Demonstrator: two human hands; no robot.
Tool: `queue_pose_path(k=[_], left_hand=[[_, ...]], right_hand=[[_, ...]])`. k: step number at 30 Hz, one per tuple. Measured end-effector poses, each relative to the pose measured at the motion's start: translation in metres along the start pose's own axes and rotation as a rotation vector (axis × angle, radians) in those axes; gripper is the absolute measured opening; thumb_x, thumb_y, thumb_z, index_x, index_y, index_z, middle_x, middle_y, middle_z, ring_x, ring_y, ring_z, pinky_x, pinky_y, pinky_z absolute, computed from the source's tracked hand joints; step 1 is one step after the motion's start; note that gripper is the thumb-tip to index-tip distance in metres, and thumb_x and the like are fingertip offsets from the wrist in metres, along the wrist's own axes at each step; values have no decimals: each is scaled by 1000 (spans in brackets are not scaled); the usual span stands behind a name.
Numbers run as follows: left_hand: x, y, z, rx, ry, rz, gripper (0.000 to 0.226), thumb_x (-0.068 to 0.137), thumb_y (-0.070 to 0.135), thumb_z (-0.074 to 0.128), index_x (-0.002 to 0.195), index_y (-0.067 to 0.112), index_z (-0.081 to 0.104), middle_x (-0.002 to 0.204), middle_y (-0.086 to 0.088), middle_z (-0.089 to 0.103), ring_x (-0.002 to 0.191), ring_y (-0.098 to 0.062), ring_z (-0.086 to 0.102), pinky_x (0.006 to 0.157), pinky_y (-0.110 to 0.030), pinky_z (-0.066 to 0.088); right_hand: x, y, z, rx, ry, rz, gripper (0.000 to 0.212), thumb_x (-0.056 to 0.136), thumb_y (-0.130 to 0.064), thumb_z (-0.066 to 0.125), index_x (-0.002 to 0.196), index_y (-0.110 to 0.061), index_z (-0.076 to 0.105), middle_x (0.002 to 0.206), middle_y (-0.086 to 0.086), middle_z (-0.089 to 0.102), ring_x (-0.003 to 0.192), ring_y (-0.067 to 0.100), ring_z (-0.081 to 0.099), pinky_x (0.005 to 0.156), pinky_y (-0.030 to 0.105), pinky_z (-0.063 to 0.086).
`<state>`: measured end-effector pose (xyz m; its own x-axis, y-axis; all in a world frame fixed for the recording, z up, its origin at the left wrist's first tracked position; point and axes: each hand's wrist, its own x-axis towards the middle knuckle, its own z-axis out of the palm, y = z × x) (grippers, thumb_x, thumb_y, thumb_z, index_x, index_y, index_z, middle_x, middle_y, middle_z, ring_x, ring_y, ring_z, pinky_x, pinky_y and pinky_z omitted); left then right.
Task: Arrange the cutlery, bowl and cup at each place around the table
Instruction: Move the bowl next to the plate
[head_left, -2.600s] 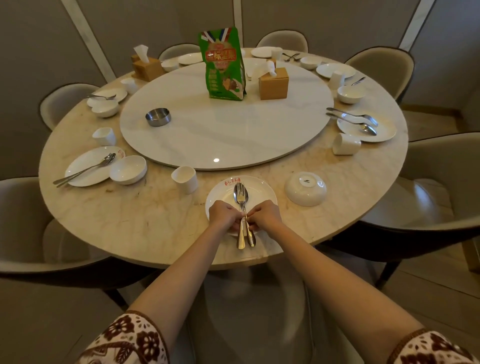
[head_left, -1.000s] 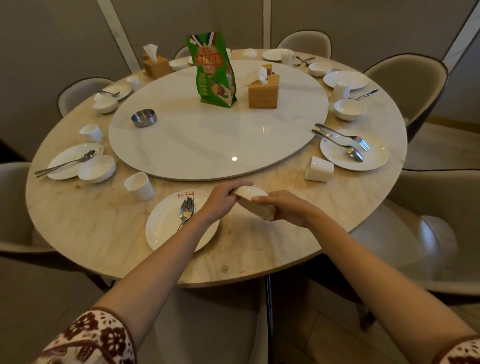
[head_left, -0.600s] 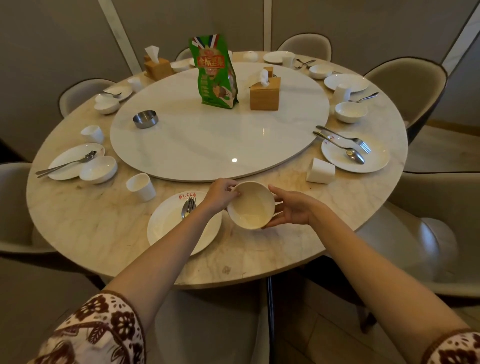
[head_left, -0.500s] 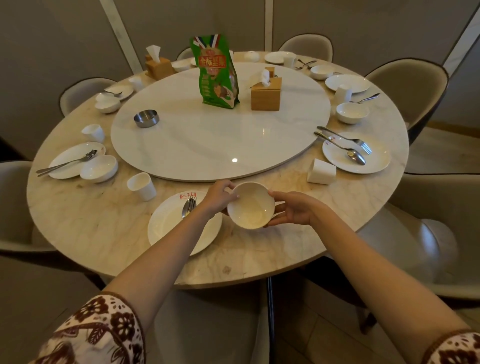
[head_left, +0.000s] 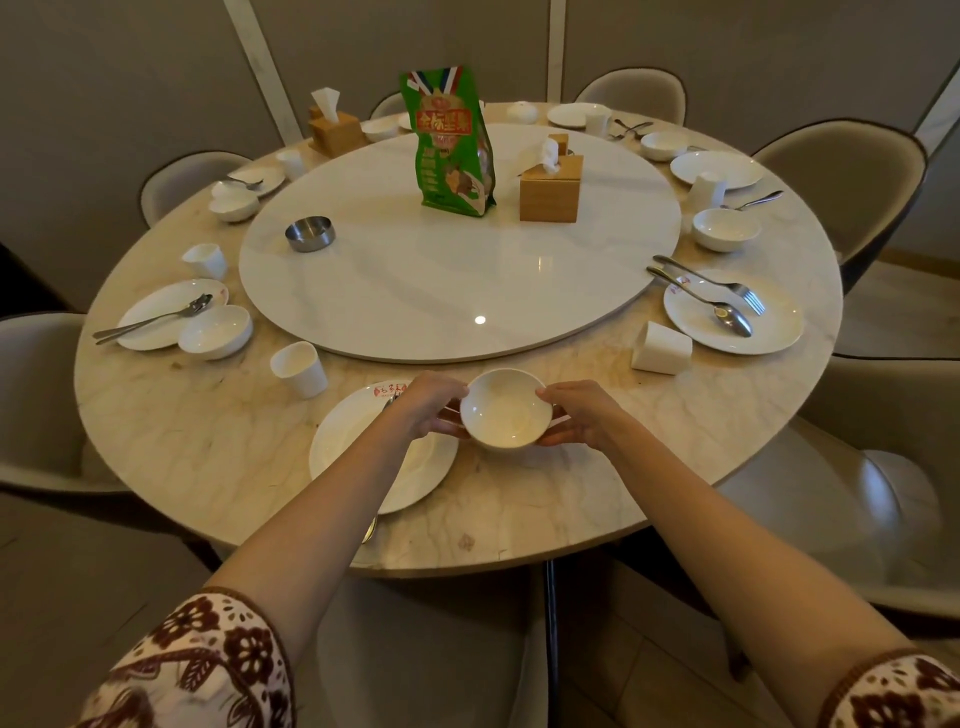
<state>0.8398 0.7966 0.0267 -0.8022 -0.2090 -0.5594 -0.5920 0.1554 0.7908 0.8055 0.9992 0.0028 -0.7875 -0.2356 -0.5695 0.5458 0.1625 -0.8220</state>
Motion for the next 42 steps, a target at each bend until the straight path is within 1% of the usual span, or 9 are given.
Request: queue_pose_path(k=[3,9,13,16,18,24,29,36,42], left_hand=[[5,-3,-2,-68,41,-25,21,90,0,54,109,-6,59,95,-21,64,80,-33,66,69,-46,60],[11,-5,-1,-128,135,-32,4,87,-4,58,84,-1,59,85,-18,63,75,-29,64,70,-47,58],[17,-7,-1,-127,176,-28,13,85,-5,59,98,-5,63,94,-20,66,87,-33,66,71,-45,59],[21,-9,-1,-130,201,-21,21,83,-6,60,104,-6,64,105,-22,67,97,-34,66,60,-38,58],[22,-8,0,-138,221,-20,22,83,-6,61,105,-7,65,107,-22,66,97,-34,66,58,-36,56],[30,-9,0,-147,278,-3,21,83,-9,62,103,-9,67,106,-23,66,95,-35,65,75,-41,58],[34,-8,-3,-117,321,23,20,82,-11,62,100,-6,70,99,-19,66,90,-32,65,65,-33,58],[33,-13,-13,-127,236,36,29,82,-13,60,106,-1,70,106,-17,67,97,-30,65,76,-29,57],[21,-19,-49,-189,130,94,30,83,-14,58,111,-6,65,98,-21,65,88,-28,66,68,-24,60]], right_hand=[[5,0,2,-1,7,-21,28,93,-16,63,117,-2,59,90,22,61,67,36,67,50,37,59],[16,1,7,-32,25,-27,28,95,-16,58,120,-3,58,89,22,62,69,36,67,52,38,59],[21,0,10,-29,37,-37,28,96,-16,57,121,-4,58,94,23,62,74,37,67,56,40,60],[23,-1,11,-24,36,-44,29,96,-15,57,122,-3,58,95,23,63,74,37,67,57,40,60],[24,-1,12,-26,40,-46,29,97,-14,55,123,-3,58,95,22,63,74,36,67,57,39,59],[28,-4,16,-9,50,-48,32,97,-11,54,128,-3,55,100,23,62,74,34,66,54,37,58],[31,-2,20,15,63,-36,36,97,-11,54,132,-2,53,105,24,61,77,34,66,55,37,59],[28,0,23,73,99,-25,33,97,-10,54,129,-2,55,94,20,61,79,35,65,68,44,59],[22,4,39,206,215,-12,28,95,-8,54,121,1,56,88,17,59,72,31,62,69,44,57]])
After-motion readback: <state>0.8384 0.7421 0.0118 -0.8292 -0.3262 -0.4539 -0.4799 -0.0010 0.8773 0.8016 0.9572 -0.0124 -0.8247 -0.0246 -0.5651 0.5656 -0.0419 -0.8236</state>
